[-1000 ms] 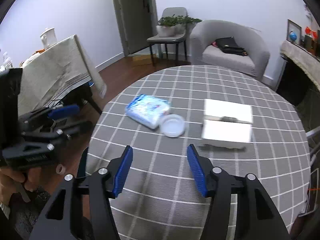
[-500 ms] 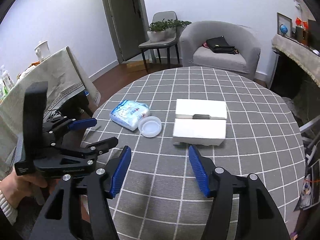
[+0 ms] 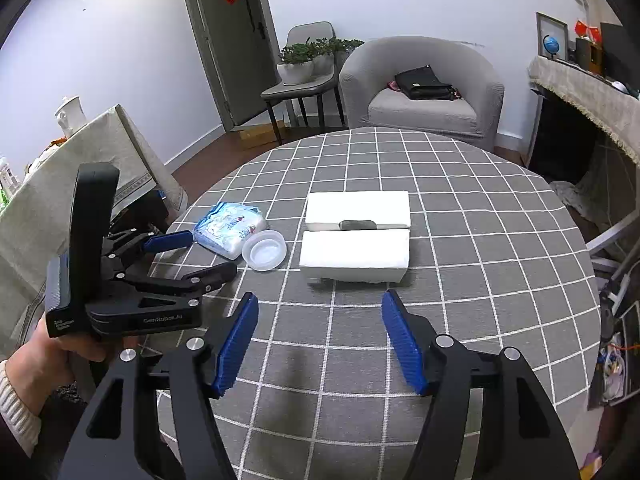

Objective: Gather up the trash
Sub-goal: 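Grasp the blue-white tissue pack with the left tool while the right tool grasps the white foam box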

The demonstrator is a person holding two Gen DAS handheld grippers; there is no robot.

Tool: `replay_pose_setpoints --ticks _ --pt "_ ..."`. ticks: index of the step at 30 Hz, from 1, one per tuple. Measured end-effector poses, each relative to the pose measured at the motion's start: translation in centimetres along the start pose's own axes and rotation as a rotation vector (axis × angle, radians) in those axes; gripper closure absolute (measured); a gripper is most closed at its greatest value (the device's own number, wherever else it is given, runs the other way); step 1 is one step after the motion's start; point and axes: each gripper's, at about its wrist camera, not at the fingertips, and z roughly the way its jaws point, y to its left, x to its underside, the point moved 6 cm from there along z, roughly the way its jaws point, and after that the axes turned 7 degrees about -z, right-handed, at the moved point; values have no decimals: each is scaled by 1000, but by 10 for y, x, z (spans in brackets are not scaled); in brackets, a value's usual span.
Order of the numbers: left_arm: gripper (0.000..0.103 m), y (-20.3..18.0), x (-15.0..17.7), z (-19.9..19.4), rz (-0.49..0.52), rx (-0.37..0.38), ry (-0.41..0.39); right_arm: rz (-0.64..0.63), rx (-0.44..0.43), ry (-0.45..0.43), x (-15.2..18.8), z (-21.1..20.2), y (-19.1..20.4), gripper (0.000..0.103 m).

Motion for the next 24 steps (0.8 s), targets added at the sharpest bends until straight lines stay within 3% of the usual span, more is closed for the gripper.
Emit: replay_pose_setpoints --ticks 14,17,24 --pt "18 8 -15 10 -54 3 -7 -53 35 39 -3 21 -5 14" --pt "26 11 -17 10 -66 -1 -15 -48 38 30 -13 29 -7 14" --pt "29 12 -17 3 -71 10 -45 -49 65 47 -20 49 -17 14"
